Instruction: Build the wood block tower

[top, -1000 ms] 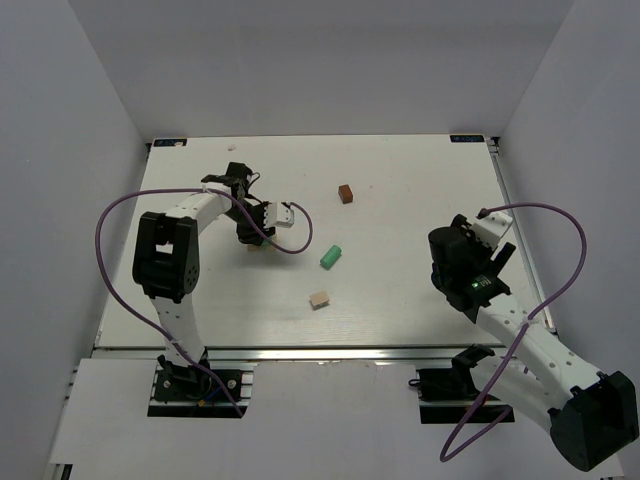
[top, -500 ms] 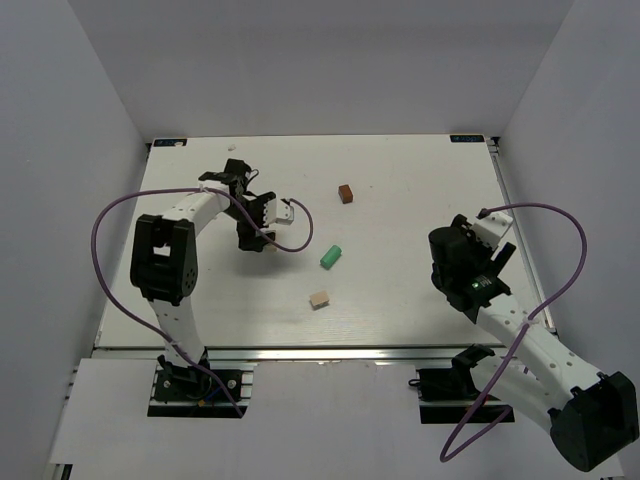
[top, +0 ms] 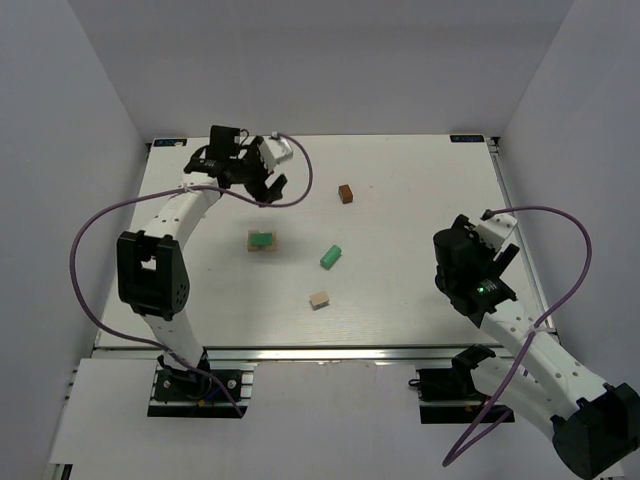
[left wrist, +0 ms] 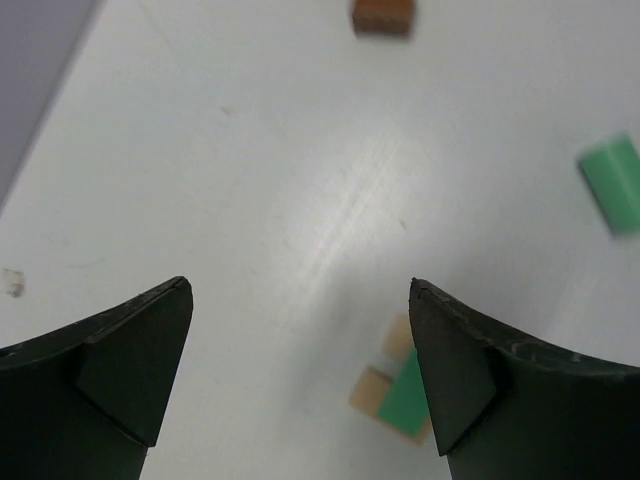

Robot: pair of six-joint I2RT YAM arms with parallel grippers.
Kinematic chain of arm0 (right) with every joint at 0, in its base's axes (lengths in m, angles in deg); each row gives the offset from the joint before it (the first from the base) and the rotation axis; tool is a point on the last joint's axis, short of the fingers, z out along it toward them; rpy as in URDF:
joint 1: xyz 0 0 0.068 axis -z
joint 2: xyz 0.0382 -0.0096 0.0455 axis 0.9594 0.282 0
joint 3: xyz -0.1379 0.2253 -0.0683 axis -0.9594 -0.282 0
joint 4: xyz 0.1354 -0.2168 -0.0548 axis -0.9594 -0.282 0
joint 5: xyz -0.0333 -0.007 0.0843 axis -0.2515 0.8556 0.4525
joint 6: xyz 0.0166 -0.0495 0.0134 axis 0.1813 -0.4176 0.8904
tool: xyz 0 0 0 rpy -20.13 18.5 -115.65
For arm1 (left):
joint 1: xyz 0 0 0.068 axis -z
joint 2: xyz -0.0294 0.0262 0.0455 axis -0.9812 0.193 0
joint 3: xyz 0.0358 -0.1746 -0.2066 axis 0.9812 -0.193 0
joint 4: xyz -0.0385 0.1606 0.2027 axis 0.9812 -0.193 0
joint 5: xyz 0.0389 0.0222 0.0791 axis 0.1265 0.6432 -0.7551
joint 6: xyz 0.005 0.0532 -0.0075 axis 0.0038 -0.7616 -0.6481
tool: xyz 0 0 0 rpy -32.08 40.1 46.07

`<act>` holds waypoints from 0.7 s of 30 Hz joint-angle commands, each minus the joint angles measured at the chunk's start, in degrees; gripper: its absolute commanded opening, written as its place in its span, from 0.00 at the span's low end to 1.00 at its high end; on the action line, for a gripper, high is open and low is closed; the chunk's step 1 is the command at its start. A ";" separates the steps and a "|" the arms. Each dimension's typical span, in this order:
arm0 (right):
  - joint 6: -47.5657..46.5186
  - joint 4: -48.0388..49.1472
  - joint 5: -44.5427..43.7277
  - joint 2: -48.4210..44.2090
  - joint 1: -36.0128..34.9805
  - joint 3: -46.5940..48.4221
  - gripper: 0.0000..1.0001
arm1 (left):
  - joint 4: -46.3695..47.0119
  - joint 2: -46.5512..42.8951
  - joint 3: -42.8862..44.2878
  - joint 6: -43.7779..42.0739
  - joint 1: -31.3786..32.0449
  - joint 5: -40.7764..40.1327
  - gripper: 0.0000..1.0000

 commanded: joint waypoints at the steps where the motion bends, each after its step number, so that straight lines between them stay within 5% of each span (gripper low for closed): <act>1: -1.01 2.40 1.27 -0.15 0.30 0.15 0.89 | 19.06 0.78 6.20 31.56 -0.08 -0.39 0.98; 8: 3.72 -4.79 1.00 -0.06 0.30 2.35 0.89 | 17.97 16.42 26.94 57.64 1.85 -1.35 0.98; 11: 3.63 -4.09 2.67 -1.82 0.30 1.12 0.89 | 12.78 22.76 35.11 61.52 5.18 -8.36 0.98; 16: 1.44 -0.32 6.98 -3.84 0.38 -0.81 0.89 | 8.56 26.37 39.09 61.09 15.38 -35.67 0.98; 21: 0.38 0.93 8.40 -1.48 0.47 -0.82 0.89 | 14.78 27.86 34.79 62.41 19.86 -37.65 0.98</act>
